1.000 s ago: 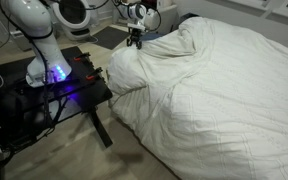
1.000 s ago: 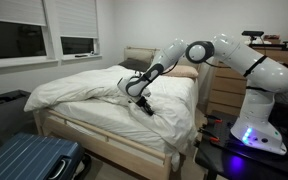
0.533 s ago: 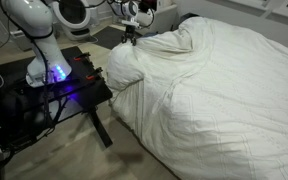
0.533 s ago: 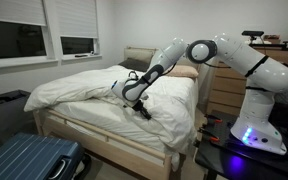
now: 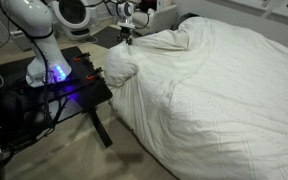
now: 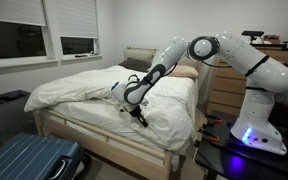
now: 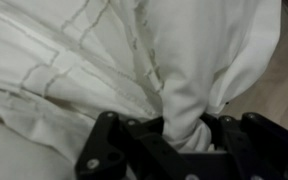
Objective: Straighten the beddings on the bottom right corner of the bed
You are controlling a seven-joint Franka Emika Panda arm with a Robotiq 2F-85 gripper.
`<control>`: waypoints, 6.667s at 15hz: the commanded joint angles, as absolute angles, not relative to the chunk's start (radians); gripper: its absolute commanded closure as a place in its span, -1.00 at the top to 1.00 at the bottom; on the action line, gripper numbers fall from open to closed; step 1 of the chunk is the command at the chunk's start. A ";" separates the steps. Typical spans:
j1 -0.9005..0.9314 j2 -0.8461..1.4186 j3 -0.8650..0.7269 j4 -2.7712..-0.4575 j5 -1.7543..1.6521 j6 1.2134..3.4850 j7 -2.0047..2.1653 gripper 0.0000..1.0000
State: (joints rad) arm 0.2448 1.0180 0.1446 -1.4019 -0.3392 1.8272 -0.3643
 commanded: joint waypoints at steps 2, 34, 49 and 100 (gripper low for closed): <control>0.226 0.921 0.182 -1.553 -0.287 2.029 -0.305 -1.00; 0.282 0.921 0.321 -1.500 -0.107 1.775 -0.387 -0.21; 0.327 0.876 0.085 -1.491 -0.240 2.130 -0.047 1.00; 0.290 1.226 -0.363 -1.298 -0.036 2.759 0.643 0.76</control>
State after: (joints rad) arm 0.3109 1.2032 -0.3730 -1.3468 -0.0521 2.8067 0.6418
